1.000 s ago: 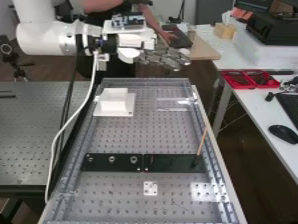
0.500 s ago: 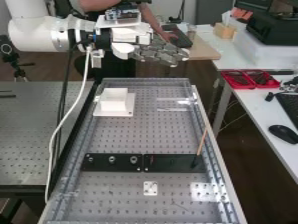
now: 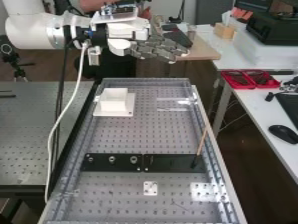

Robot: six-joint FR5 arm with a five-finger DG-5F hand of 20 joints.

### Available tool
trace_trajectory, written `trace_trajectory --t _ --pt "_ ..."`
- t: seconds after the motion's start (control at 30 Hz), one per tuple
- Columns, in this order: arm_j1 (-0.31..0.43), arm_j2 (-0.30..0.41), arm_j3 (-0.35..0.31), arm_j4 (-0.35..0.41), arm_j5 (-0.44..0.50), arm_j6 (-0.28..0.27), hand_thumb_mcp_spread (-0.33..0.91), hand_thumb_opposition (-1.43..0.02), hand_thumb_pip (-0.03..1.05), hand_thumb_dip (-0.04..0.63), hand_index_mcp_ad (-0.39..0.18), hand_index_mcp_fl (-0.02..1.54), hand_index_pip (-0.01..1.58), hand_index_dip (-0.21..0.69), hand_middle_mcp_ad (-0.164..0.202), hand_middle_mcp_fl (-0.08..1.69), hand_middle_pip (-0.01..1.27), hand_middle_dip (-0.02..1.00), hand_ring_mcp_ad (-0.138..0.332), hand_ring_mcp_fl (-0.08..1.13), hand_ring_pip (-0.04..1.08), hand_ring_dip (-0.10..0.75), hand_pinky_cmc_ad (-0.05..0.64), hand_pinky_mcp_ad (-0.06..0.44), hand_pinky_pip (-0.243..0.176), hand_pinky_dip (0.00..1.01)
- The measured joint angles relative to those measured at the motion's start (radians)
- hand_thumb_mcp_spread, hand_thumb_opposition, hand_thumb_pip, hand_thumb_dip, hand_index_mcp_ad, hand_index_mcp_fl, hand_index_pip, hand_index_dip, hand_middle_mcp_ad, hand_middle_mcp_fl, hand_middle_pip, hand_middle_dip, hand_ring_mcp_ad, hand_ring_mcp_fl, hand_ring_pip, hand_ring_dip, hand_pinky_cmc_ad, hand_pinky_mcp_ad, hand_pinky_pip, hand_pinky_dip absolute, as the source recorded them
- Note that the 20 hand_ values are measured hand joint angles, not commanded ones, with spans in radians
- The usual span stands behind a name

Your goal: Grab the drill bit and place it in the clear container

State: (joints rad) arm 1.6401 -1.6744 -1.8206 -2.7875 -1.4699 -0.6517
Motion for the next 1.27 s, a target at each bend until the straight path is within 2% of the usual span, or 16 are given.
trace_trajectory --t 0.3,0.47,0.53,0.7,0.77,0.87,0.97,1.27 --pt "0.021 0.03 -0.031 0.03 0.081 0.014 0.39 -0.82 0.58 0.283 -0.094 0.34 0.54 0.218 0.075 0.18 0.12 0.21 0.19 0.01 0.1 0.037 0.297 0.148 -0.093 0.35" --pt "0.026 0.039 -0.036 0.027 0.081 0.008 0.35 -0.76 0.5 0.22 -0.073 0.34 0.5 0.237 0.075 0.18 0.12 0.2 0.192 0.01 0.1 0.037 0.3 0.148 -0.093 0.39" --pt "0.027 0.039 -0.036 0.022 0.08 0.001 0.34 -0.74 0.5 0.195 -0.063 0.34 0.46 0.237 0.075 0.18 0.12 0.21 0.197 0.01 0.1 0.037 0.3 0.148 -0.093 0.42" --pt "0.028 0.039 -0.029 0.003 0.07 -0.01 0.33 -0.73 0.47 0.157 -0.04 0.34 0.32 0.237 0.075 0.18 0.12 0.2 0.201 0.01 0.1 0.037 0.297 0.15 -0.093 0.48" --pt "0.027 0.037 -0.024 -0.009 0.063 -0.016 0.33 -0.73 0.44 0.14 -0.04 0.41 0.24 0.234 0.075 0.18 0.12 0.21 0.201 0.01 0.1 0.037 0.297 0.15 -0.093 0.48" --pt "0.026 0.033 -0.016 -0.025 0.057 -0.024 0.33 -0.71 0.42 0.129 -0.04 0.44 0.18 0.269 0.075 0.18 0.12 0.21 0.201 0.01 0.1 0.037 0.297 0.15 -0.093 0.49" --pt "0.024 0.031 -0.016 -0.024 0.052 -0.018 0.32 -0.71 0.39 0.086 -0.04 0.46 0.14 0.302 0.075 0.18 0.12 0.2 0.201 0.01 0.1 0.037 0.297 0.152 -0.093 0.51" --pt "0.019 0.034 -0.021 -0.011 0.044 -0.017 0.32 -0.71 0.38 0.068 -0.028 0.49 0.09 0.349 0.075 0.18 0.12 0.21 0.201 0.02 0.1 0.037 0.297 0.164 -0.089 0.52"
